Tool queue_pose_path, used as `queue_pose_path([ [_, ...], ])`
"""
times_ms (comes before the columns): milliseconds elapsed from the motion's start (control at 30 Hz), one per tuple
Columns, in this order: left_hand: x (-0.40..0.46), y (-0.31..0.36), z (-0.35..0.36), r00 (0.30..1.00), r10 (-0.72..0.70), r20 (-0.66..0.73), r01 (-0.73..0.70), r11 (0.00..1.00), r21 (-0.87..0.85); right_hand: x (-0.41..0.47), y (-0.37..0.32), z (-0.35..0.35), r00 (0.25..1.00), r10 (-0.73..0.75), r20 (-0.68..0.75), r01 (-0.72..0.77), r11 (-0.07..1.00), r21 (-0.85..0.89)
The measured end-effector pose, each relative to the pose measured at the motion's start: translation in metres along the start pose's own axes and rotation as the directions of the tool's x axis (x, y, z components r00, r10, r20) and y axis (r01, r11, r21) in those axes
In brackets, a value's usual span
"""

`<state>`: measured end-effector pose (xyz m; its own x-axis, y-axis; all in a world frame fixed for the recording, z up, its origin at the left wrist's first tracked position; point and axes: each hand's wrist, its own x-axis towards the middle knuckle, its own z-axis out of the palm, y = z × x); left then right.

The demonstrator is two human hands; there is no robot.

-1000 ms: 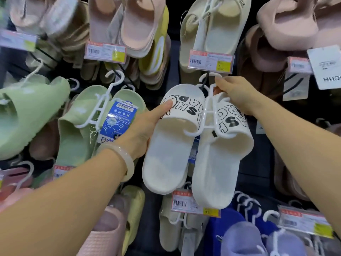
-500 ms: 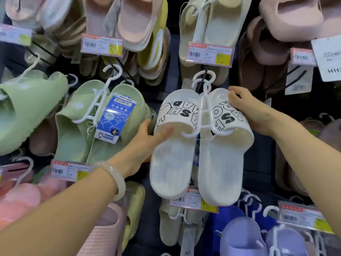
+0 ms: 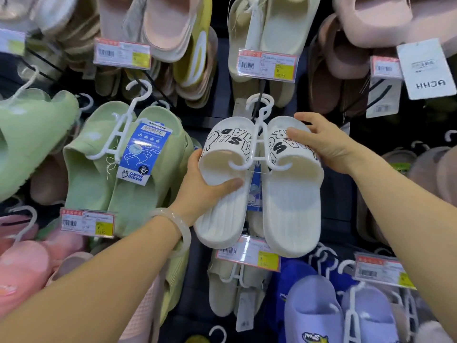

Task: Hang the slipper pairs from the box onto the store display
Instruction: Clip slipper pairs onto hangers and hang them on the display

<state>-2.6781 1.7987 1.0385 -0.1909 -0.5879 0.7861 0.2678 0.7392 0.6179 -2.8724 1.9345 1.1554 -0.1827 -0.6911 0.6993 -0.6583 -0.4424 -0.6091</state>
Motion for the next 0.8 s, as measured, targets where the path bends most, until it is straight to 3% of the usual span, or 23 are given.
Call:
queue_pose_path([
  [267, 0.009, 0.011, -0.013, 0.997, 0.030, 0.065, -0.039, 0.989, 0.143, 0.004, -0.002, -0.005, 0.999, 0.031, -0.039, -0.033, 0.997, -0.066],
  [633, 0.005, 0.025, -0.014, 0.996, 0.083, 0.039, -0.091, 0.927, 0.363, 0.005, -0.015, -0.012, 0.995, -0.069, -0.078, 0.047, 0.967, -0.250],
  [800, 0.007, 0.026, -0.019, 0.997, 0.068, 0.044, -0.080, 0.895, 0.438, -0.005, 0.001, -0.004, 0.988, -0.071, -0.135, 0.046, 0.983, -0.178],
])
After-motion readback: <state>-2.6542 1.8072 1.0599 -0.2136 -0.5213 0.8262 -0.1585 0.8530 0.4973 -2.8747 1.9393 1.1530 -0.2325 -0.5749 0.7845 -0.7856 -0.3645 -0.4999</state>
